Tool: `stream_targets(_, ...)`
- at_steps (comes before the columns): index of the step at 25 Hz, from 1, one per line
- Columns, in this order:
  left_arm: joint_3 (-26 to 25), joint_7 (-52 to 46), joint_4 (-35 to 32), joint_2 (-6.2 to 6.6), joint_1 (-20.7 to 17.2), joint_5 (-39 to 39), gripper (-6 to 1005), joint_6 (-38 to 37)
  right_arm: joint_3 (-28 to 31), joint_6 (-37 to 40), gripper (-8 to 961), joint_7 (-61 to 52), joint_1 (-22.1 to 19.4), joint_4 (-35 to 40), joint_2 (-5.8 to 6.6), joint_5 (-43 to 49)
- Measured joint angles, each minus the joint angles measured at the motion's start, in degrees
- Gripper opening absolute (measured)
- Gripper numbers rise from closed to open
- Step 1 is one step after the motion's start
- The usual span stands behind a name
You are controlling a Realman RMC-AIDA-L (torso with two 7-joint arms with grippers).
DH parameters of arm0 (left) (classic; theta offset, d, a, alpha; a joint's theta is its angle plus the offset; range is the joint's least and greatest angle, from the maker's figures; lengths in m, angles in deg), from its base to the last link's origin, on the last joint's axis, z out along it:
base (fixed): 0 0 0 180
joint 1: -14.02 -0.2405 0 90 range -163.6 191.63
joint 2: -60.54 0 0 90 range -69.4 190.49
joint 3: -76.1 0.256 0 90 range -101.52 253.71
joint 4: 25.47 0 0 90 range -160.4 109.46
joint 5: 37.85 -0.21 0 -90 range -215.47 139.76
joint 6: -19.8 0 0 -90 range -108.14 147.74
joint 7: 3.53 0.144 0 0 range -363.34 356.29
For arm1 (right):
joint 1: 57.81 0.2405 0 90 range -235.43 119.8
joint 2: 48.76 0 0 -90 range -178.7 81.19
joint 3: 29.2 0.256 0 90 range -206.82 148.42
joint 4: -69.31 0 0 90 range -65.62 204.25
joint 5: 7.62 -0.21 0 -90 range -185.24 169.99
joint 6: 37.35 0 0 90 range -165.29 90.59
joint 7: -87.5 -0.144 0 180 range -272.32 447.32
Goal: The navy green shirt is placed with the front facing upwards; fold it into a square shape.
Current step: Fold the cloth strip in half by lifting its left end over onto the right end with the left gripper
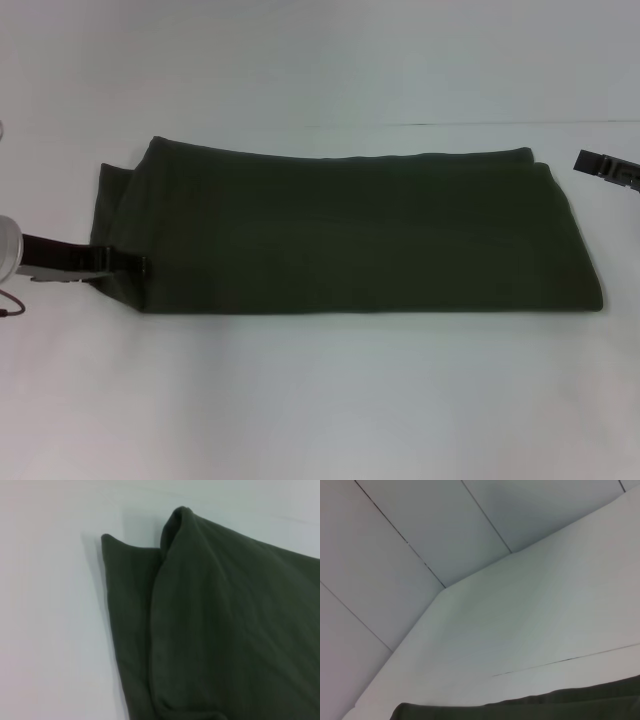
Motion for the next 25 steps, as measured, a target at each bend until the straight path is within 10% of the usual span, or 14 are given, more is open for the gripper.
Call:
stream_targets(9,1.3,0.1,0.1,-0.2,-0.5,-0.8,684,1.9,0.0,0.1,907,0.0,0.0,0.0,-0.03,-0.3)
stream_targets(25,1.0,-0.8,-1.1,-0.29,-1.8,-0.4,15,1.3,0.0,0.0,905,0.0,-0.4,0.0,-0.12,-0.5)
